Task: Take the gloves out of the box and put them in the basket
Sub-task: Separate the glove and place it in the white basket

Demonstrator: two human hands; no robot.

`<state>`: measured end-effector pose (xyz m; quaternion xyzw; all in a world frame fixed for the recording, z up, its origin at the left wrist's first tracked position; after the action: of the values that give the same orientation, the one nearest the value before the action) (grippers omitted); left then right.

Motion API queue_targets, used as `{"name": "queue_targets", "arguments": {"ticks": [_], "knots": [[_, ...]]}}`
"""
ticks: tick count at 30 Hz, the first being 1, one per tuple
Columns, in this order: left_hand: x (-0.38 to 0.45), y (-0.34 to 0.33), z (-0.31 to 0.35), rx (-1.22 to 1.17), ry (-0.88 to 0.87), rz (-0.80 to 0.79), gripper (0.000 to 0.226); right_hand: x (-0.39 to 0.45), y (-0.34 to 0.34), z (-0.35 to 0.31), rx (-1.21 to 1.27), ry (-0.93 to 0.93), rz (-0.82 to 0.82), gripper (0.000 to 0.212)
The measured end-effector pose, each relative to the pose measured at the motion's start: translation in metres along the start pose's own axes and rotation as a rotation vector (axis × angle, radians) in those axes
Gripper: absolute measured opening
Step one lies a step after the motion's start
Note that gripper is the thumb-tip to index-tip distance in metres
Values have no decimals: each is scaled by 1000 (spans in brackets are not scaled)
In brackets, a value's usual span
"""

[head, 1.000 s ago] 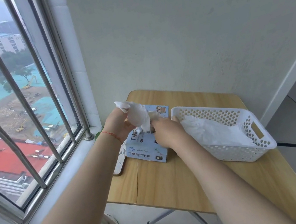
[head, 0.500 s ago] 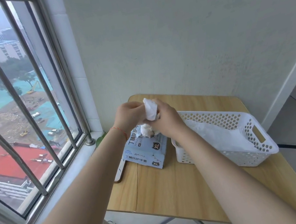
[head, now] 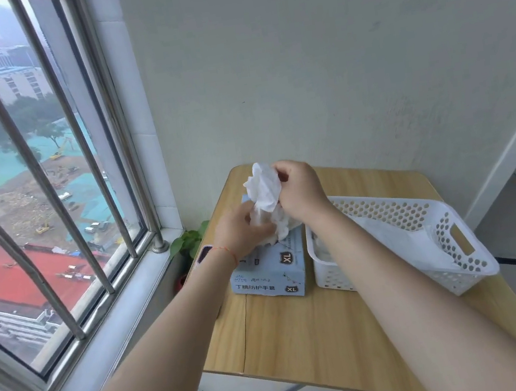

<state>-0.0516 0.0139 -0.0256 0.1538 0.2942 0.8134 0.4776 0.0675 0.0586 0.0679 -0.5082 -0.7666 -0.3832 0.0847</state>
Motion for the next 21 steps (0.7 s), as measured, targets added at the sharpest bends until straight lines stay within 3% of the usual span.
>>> {"name": "queue_targets", "arguments": {"ticks": [8, 11, 13, 15, 18, 21], "knots": [[2, -5, 1, 163, -27, -23, 43, -3, 22, 19, 95, -29, 158, 31], [-6, 0, 12, -134, -59, -32, 61, -7, 18, 31, 66, -99, 85, 29], [-10, 9, 20, -237, -118, 64, 35, -8, 10, 35, 57, -142, -5, 18], [-12, 13, 25, -187, -151, 142, 11, -10, 4, 33, 74, -172, -82, 10], [-8, 3, 18, -160, -98, 116, 26, -6, 10, 22, 144, -153, -67, 9], [-6, -2, 10, -31, -88, 102, 26, 3, 34, 20, 211, -162, 119, 5]]}}
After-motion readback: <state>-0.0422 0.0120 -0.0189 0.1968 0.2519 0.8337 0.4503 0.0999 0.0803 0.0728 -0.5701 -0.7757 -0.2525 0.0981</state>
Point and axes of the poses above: each hand's wrist, its own x-axis towards the middle knuckle, its own y-axis out of the back of the hand, z = x × y, the point moved 9 cm from there along x, towards the middle knuckle, and after that the axes turned 11 degrees about y, right-handed, at the moved point
